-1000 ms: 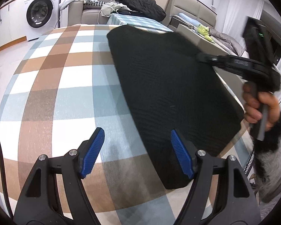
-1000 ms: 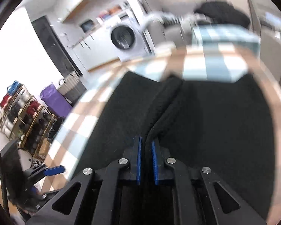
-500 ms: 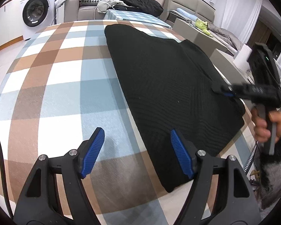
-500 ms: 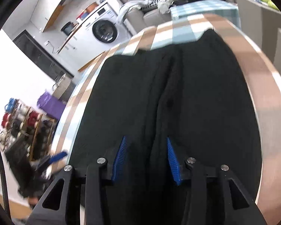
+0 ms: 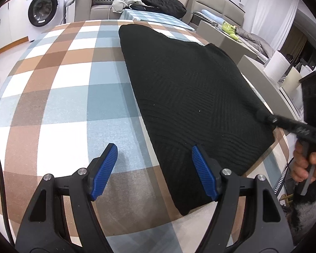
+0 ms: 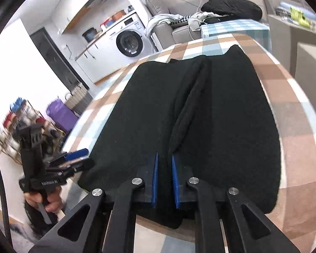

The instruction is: Fold small clothes

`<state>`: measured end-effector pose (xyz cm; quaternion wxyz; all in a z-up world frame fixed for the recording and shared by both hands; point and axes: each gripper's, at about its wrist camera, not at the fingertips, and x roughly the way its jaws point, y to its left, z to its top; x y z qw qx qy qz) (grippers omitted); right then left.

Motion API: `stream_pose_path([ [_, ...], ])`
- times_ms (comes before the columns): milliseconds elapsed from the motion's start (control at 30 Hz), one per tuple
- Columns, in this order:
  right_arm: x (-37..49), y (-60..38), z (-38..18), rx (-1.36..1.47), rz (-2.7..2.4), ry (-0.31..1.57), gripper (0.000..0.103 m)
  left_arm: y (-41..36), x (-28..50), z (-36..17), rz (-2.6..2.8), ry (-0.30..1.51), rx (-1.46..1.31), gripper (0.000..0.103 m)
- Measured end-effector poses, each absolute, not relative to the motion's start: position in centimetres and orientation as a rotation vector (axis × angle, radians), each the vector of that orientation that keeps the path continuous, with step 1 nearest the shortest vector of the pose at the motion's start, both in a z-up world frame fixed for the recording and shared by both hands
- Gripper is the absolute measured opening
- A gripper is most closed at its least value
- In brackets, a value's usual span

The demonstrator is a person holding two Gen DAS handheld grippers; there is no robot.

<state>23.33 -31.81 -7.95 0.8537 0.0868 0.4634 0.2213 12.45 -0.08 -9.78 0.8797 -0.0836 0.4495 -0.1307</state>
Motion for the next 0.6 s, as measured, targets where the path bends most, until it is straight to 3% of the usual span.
stream_pose_path([
  [67,23.7,-31.6,-9.0,0.141,0.425,1.036,0.018,-0.2,12.8,-9.9,-0.269,0.942,-0.174,0.071],
  [233,22.7,-33.8,-6.8,0.162,0.394,0.92,0.039,-0.6,14.4,-10.0,-0.253,0.944,-0.179,0.071],
  [367,23.5,-37.8,-6.4,0.164,0.232,0.896,0.041,-0.7,16.0,-10.1,-0.235,0.934,-0.196,0.068],
  [467,24.9,-39.6,-7.7,0.134,0.128,0.932,0.041,-0.8,17.1,-10.2,-0.224,0.926,-0.211,0.044],
  [500,25.3,-39.7,-7.8,0.142,0.128,0.944,0.041,-0.7,17.4,-10.3,-0.229,0.929,-0.226,0.03],
  [600,25.9,-39.2,-8.3,0.13,0.139,0.954,0.041,-1.1,17.8,-10.1,-0.224,0.908,-0.219,0.014],
])
